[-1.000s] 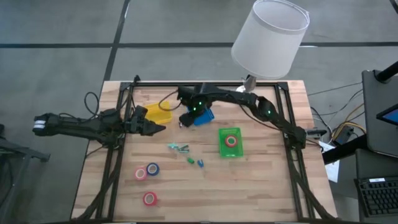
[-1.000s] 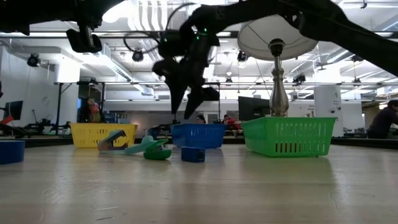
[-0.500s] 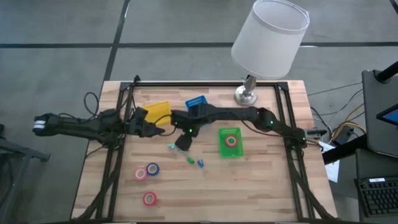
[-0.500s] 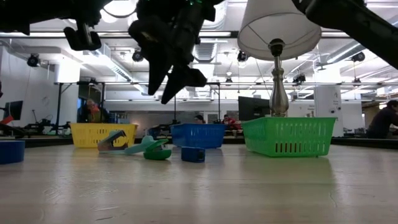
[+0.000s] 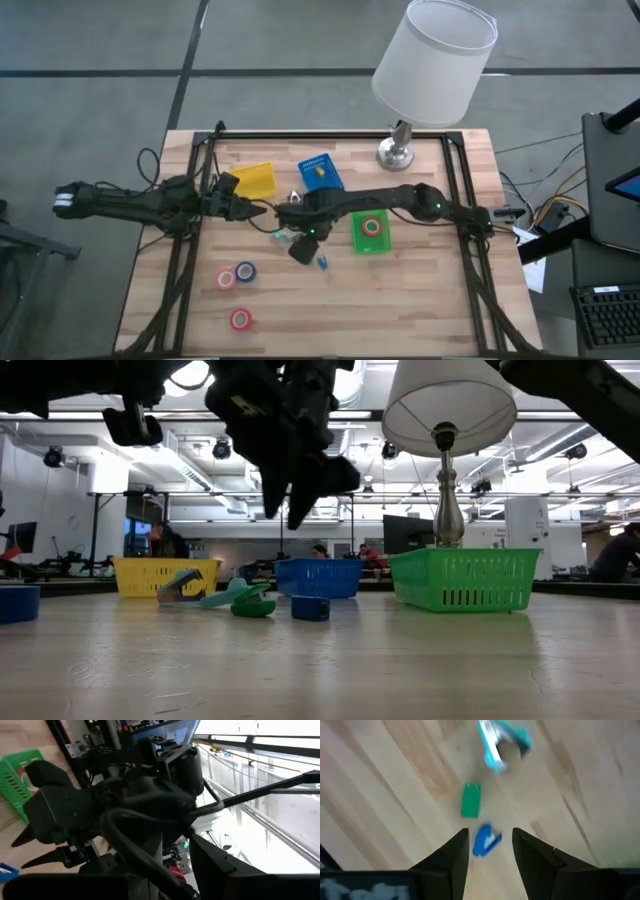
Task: Pick and place Stapler, Stapler remover, tape
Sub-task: Put the blue stapler into the blue bin
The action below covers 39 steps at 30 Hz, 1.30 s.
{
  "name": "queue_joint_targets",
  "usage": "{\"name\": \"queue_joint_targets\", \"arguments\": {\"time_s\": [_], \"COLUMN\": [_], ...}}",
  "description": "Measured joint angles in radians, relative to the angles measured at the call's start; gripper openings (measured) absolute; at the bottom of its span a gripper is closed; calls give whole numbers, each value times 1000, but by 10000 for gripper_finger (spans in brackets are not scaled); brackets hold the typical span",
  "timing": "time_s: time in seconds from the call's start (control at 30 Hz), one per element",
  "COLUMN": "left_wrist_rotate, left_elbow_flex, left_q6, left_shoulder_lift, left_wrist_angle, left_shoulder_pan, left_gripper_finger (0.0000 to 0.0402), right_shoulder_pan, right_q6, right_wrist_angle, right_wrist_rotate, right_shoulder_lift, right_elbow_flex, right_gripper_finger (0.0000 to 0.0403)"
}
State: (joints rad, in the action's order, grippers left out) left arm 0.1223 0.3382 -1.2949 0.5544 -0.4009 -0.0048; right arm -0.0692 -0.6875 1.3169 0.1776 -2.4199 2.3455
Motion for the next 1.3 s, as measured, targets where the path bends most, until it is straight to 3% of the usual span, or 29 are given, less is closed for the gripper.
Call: {"name": "queue_joint_targets", "arguments": {"time_s": [0.37,0.93,1.13,1.3], "left_wrist_rotate": [14,21,19,18], "left_elbow_flex": [0,0,0,0], "left_q6": [3,-19,-26,-26], "left_shoulder_lift": [0,0,0,0], "left_wrist_angle": [-3,49,68,69], "left_shoulder_pan": [0,0,0,0], "left_gripper_finger": [101,101,101,101], "right_shoulder_pan": [-50,-75,-75,-75], "right_q6": [-141,-234,-248,-231], "right_wrist_angle": [29,-153,-207,-226], "right_wrist_rotate": [-18,29,29,29], "right_shoulder_lift": [0,0,0,1], "right_elbow_flex": [-86,-258,-302,-327], "right_gripper_finger": [187,286,293,275]}}
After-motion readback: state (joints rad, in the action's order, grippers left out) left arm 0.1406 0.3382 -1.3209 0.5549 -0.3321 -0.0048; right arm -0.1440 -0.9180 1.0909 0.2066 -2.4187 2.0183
